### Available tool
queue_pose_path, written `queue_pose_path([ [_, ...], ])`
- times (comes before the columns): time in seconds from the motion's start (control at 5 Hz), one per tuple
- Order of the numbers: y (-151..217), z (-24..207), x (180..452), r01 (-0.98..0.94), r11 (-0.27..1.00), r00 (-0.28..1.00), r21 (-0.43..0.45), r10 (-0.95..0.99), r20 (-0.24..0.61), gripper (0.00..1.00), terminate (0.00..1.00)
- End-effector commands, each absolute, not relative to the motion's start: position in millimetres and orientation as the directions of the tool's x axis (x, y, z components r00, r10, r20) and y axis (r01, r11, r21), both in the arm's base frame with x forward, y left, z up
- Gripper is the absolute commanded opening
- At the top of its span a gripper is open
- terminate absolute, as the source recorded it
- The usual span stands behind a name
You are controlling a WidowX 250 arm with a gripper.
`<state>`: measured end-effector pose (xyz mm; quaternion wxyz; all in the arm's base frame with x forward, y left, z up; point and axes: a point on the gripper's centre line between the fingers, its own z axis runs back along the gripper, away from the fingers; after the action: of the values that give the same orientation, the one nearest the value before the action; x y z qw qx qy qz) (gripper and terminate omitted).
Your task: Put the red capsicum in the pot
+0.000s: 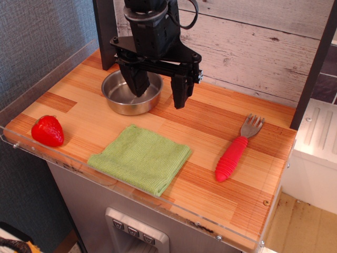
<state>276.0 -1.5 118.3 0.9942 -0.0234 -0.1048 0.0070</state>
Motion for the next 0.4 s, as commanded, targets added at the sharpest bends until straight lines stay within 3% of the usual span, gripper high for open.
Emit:
queue_pose_path([
  [0.0, -2, 118, 276, -0.009, 0.999, 0.978, -0.048, 0.019, 0.208, 1.00, 0.00],
  [0.2, 36, 119, 264, -0.058, 0.998, 0.978, -0.033, 0.063, 0.201, 1.00, 0.00],
])
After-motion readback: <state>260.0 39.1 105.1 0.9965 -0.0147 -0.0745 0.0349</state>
